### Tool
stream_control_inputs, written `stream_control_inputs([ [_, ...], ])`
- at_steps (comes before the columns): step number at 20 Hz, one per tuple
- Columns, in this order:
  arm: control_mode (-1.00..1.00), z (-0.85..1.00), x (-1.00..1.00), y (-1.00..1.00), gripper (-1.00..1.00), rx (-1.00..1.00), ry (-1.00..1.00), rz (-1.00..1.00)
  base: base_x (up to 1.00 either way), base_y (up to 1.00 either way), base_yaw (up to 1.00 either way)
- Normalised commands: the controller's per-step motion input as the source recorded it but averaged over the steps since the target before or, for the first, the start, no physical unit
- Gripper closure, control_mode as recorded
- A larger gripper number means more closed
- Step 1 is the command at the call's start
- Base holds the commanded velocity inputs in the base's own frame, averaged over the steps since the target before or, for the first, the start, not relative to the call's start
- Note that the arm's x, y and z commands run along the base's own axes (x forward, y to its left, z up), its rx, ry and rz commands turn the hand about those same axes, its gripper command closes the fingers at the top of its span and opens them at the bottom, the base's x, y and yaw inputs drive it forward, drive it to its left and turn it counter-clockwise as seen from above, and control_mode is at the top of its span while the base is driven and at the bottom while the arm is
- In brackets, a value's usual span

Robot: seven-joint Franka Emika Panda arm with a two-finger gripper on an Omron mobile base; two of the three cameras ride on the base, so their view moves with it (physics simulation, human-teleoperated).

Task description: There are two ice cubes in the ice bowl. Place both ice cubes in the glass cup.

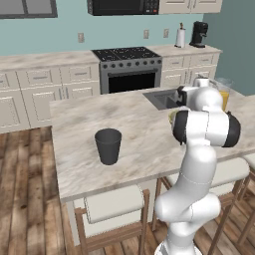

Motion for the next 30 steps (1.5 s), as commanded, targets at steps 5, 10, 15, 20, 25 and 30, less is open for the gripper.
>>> stream_control_inputs([
  [5,-1.0,-0.01,-0.2,0.03,-1.0,-0.02,0.0,0.0,0.0,0.0,0.0],
  [10,-1.0,0.0,0.0,0.02,-1.0,0.0,0.0,0.0,0.0,0.0,0.0],
  [15,-1.0,-0.03,0.0,0.05,1.0,-0.03,0.0,0.0,0.0,0.0,0.0],
  [20,-1.0,-0.01,0.0,0.01,1.0,0.0,0.01,0.0,0.0,0.0,0.0],
  [25,-1.0,0.0,0.0,0.0,1.0,0.0,0.0,0.0,0.0,0.0,0.0],
  [30,-1.0,0.46,0.0,0.04,1.0,0.0,-0.08,-0.01,0.0,0.0,0.0],
])
